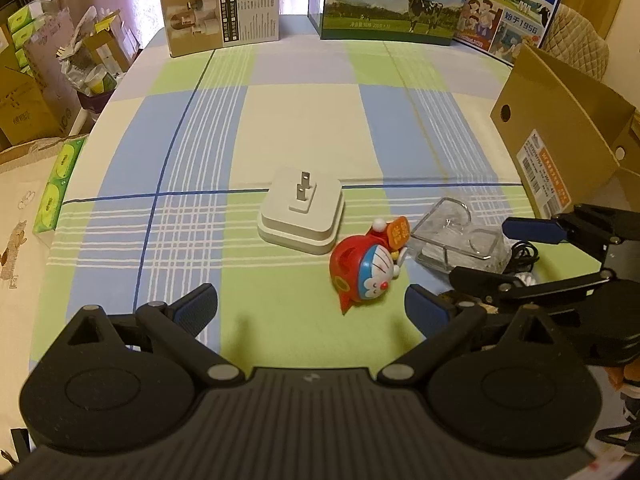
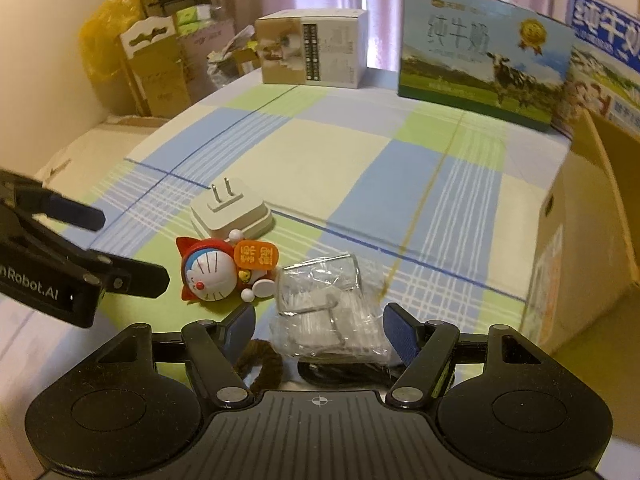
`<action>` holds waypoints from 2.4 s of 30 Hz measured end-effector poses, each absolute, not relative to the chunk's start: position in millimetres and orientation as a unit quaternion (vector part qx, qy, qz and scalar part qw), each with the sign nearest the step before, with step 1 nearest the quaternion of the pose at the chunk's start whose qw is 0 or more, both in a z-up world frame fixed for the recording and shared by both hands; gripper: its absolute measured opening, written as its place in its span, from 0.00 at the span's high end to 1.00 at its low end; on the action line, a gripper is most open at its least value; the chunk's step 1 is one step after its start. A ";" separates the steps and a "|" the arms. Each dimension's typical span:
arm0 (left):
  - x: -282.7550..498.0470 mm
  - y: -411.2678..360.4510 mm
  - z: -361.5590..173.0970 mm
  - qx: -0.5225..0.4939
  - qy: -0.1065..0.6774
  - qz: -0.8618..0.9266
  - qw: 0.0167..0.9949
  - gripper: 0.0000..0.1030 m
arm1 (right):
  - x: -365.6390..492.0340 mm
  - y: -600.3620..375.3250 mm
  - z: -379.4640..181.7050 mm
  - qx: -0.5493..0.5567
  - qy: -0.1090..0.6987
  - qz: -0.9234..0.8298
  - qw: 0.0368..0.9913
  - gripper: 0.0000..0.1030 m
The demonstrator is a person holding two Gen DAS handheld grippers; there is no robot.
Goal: Organize objects
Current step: 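Grasp the red Doraemon figure with the left tool while the right tool grasps the clear plastic box, then carry the Doraemon figure with the left tool while the right tool carries the plastic box to the cardboard box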
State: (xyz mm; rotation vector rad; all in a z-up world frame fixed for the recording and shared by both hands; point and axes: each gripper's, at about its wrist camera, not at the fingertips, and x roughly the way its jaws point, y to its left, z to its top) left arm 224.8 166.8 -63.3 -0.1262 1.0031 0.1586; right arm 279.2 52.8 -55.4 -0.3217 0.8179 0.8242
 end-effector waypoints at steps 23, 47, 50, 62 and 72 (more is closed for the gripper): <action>259.6 166.7 -91.6 -0.081 0.473 0.026 0.877 0.26 | 274.7 21.3 -47.1 -0.171 0.356 0.355 0.847 0.72; 249.3 150.5 -93.0 -0.097 0.463 0.000 0.881 0.62 | 262.6 -24.9 -23.2 -0.130 0.367 0.315 0.865 0.73; 242.1 148.6 -84.2 -0.097 0.459 0.000 0.883 0.62 | 257.4 -26.7 -18.4 -0.129 0.363 0.321 0.865 0.74; 216.0 139.0 -41.2 -0.100 0.422 -0.006 0.901 0.62 | 234.0 -38.1 6.2 -0.117 0.335 0.329 0.875 0.74; 210.1 113.3 -7.9 -0.094 0.387 -0.029 0.917 0.62 | 213.3 -60.8 36.7 -0.099 0.304 0.331 0.888 0.74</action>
